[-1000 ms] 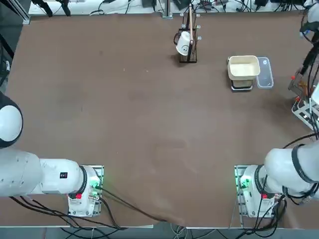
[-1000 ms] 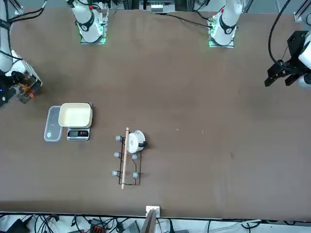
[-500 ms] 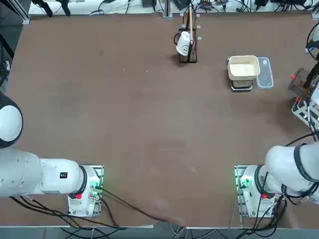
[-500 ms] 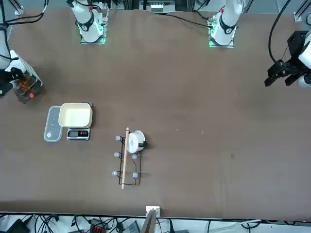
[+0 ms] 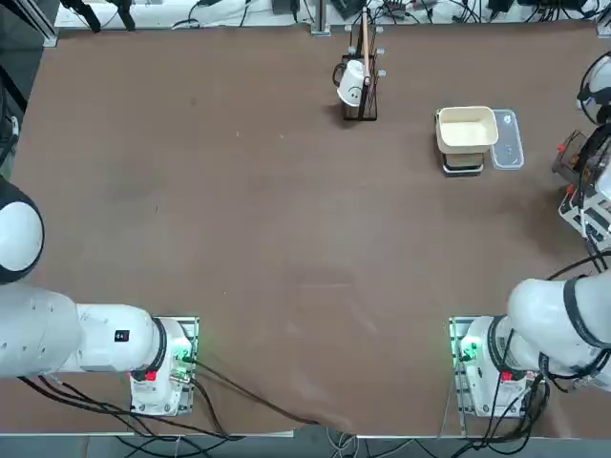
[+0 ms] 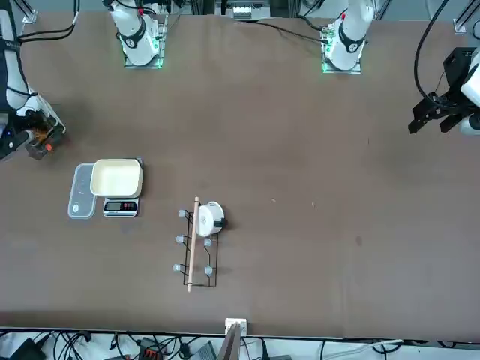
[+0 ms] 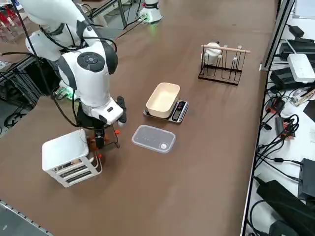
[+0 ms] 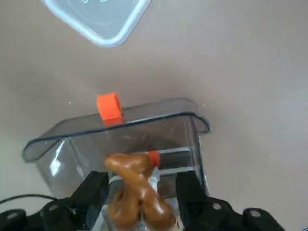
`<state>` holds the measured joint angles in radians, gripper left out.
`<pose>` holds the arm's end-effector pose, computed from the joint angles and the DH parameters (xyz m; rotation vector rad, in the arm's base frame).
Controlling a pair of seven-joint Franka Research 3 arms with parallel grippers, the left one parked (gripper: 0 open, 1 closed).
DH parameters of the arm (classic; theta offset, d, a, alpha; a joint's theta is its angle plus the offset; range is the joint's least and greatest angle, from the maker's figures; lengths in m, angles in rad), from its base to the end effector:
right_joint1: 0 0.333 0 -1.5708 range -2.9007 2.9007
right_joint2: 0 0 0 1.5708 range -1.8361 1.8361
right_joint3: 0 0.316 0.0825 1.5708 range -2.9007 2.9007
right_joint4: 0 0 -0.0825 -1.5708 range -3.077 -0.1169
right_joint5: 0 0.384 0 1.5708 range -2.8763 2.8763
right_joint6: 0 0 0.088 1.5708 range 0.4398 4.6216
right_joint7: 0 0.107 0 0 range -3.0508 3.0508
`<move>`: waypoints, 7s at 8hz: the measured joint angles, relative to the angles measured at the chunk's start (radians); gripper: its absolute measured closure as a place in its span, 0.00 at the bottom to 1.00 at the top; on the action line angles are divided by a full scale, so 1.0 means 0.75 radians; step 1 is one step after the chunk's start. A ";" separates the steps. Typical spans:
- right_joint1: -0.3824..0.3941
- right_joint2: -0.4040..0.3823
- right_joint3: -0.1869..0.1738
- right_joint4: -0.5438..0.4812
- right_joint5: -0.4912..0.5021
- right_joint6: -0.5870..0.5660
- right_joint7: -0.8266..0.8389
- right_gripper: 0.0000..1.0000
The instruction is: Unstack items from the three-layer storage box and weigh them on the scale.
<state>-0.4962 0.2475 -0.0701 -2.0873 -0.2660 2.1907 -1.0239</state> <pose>0.4715 -0.3103 0.2960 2.9126 0.9480 -0.3992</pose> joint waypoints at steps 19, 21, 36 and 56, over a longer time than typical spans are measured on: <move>0.665 0.135 0.052 0.236 0.501 -0.153 1.296 0.56; 0.693 0.163 0.046 0.239 0.501 -0.141 1.335 0.32; 0.458 0.064 -0.226 0.079 -0.076 -0.234 0.274 0.98; 0.327 0.152 -0.202 0.039 -0.225 -0.086 0.357 0.48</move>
<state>-0.2513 0.3617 -0.2216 -2.0580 -0.4348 2.1260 -0.7558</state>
